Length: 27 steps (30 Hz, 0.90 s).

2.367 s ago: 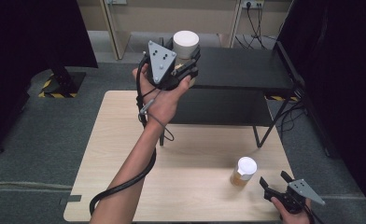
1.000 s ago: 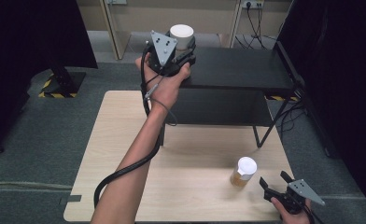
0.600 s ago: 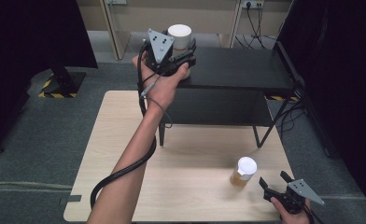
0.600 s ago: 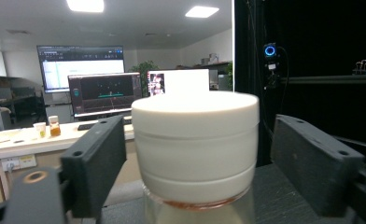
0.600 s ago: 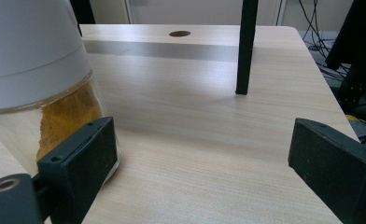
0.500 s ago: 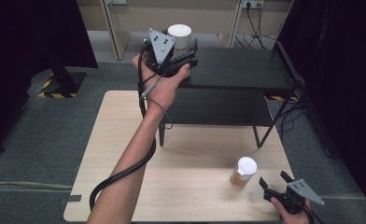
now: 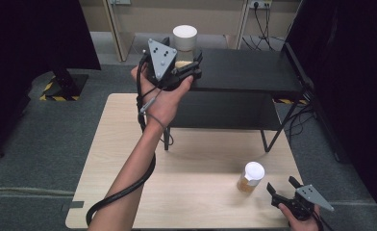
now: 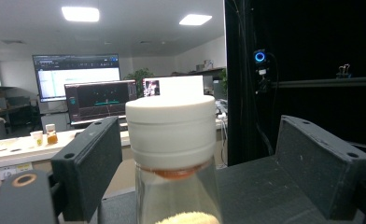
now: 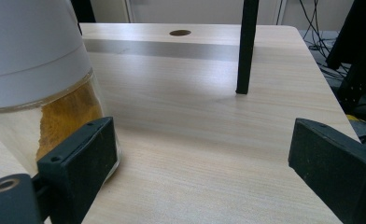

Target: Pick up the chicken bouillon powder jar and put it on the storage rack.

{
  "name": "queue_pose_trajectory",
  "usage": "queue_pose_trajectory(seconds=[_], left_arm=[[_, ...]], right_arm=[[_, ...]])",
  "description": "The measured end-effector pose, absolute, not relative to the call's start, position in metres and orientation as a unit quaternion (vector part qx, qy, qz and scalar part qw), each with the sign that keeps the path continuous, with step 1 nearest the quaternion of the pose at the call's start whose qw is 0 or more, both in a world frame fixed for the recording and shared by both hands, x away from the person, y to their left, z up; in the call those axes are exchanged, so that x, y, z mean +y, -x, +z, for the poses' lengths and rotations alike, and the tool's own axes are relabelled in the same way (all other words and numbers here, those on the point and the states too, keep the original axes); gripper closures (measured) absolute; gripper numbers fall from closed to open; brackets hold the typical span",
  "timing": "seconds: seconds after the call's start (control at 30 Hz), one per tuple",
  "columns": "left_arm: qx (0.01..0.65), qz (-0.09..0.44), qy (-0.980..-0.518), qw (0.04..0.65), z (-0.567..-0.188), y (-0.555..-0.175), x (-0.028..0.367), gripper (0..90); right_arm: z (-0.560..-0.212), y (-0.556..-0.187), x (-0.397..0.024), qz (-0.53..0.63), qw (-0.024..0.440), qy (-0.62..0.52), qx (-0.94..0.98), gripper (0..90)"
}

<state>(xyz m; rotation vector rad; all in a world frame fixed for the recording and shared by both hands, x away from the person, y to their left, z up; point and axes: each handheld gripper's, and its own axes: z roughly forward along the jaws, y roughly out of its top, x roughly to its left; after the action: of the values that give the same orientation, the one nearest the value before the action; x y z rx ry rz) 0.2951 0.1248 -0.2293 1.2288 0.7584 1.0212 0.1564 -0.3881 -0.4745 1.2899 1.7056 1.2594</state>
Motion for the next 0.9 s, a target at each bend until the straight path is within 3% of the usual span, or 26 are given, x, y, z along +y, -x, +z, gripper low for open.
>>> queue_pose_trajectory(seconds=[0.9], left_arm=[[0.307, 0.424, -0.550, 0.651, -0.280, -0.255, 0.137, 14.0]], right_arm=[[-0.475, -0.156, -0.387, 0.479, 0.327, -0.489, 0.652, 8.1]])
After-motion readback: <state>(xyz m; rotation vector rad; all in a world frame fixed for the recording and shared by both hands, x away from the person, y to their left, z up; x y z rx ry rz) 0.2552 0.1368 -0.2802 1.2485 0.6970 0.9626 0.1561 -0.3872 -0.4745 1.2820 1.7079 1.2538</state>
